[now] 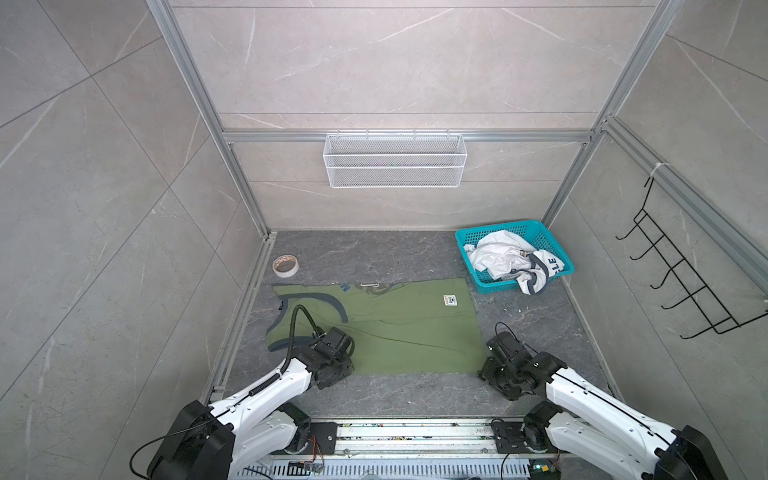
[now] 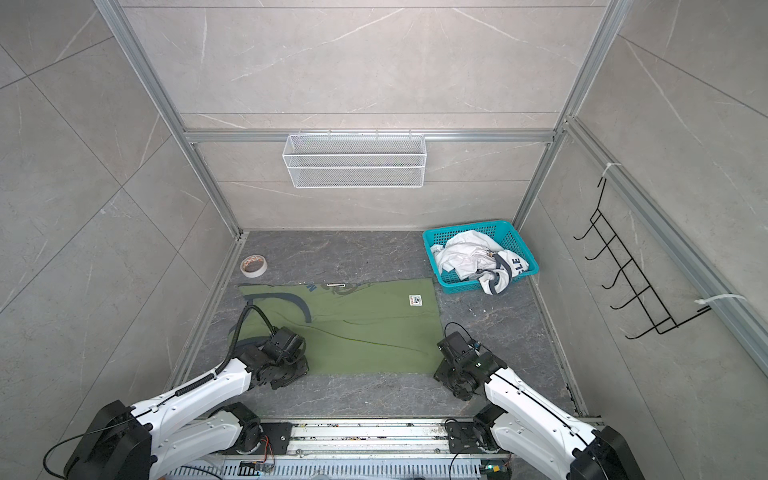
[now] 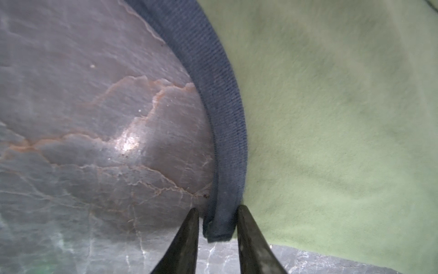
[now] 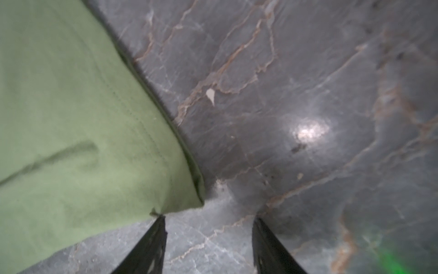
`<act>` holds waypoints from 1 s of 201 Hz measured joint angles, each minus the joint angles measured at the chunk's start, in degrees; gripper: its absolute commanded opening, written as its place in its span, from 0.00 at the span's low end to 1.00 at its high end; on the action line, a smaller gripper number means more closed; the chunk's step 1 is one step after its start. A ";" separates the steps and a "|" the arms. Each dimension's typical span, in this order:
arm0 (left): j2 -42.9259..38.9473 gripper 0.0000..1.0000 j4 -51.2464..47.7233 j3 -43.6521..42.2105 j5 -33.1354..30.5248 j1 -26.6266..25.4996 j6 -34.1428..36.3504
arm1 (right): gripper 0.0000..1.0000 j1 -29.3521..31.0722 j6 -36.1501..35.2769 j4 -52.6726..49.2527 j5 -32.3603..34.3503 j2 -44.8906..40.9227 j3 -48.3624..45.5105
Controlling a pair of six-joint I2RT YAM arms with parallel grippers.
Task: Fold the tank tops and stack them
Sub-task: 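Grasp the near edge with both grippers and carry it away from the robot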
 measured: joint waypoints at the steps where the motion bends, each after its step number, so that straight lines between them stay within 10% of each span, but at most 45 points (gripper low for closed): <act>1: 0.00 0.29 0.00 0.00 0.00 0.00 0.00 | 0.56 0.00 0.00 0.11 -0.02 0.07 0.00; 110: -0.24 0.18 0.66 -0.37 0.02 0.00 -0.35 | 0.09 0.00 2.10 8.68 2.99 7.06 0.76; 201: -7.41 0.00 -7.54 1.03 0.59 -1.73 -3.69 | 0.01 0.00 2.19 0.96 4.02 -0.24 0.74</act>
